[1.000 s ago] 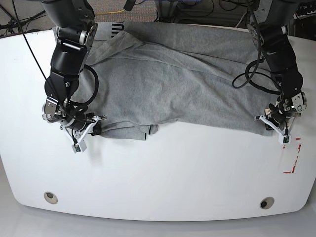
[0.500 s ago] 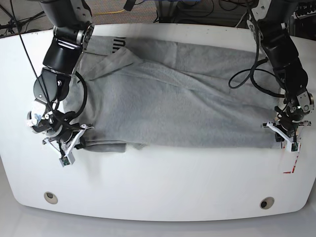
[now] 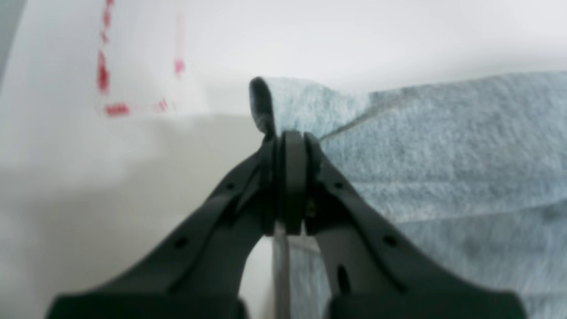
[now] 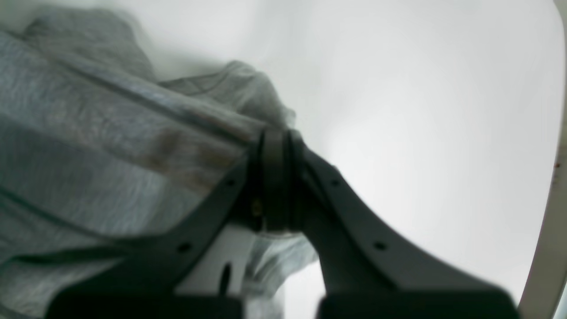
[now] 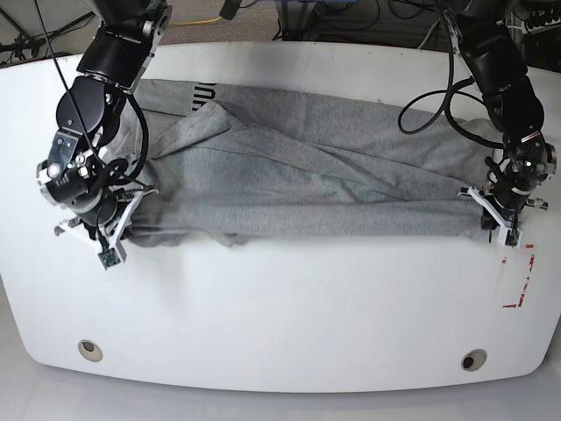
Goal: Fold the T-shirt properly
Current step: 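Grasp the shirt edge and fold it over the body with both grippers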
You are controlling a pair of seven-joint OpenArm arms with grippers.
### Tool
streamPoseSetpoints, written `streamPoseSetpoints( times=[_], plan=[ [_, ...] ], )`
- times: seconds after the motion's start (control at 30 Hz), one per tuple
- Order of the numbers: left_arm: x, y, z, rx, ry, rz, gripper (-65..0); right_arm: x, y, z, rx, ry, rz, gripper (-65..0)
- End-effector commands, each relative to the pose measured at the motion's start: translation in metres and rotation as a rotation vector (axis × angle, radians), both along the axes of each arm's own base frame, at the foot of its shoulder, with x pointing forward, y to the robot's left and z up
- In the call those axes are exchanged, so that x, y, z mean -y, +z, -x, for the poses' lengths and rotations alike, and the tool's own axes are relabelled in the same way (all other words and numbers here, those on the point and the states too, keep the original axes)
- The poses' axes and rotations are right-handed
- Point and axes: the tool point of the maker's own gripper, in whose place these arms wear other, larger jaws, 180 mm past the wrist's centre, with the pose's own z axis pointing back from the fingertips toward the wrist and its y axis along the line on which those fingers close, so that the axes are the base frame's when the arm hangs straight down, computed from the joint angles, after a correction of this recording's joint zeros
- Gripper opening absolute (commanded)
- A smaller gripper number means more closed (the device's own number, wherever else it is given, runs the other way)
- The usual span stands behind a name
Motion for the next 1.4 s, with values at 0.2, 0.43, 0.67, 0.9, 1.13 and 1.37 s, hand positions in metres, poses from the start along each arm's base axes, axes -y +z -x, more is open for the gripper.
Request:
streamPoseSetpoints(
  times=[0.2, 0.43, 0.67, 0.9, 1.13, 1.37],
  plan=[
    [-0.02, 0.006, 0.033, 0.005, 0.012, -0.055, -65.0, 0.001, -0.016, 0.057, -0.024, -0.071, -0.019, -65.0],
    [-0.008, -0.022, 0.068, -0.098, -0.081, -0.062, -65.0, -0.003, -0.052, 0.109, -0.115, -0.142, -0.177, -65.0],
    [-0.008, -0.041, 0.094, -0.165, -0.086, -0.06, -50.6, -0.01, -0.066, 0.133, -0.163, -0.139, -0.238, -44.7],
    [-0.006, -0.009, 0.088, -0.117, -0.106, -0.135, -26.5, 0.019, -0.05, 0.13, -0.092, -0.223, -0.248, -14.1],
    [-0.003, 0.055, 0.069, 0.042, -0.087, -0.197, -26.5, 0.016, -0.029, 0.106, -0.008, -0.167, -0.288, -15.5],
    [0.031, 0.046, 0.066, 0.005, -0.134, -0.163, -26.5, -0.015, -0.027, 0.067, 0.008, -0.07, -0.345, -15.5]
  ],
)
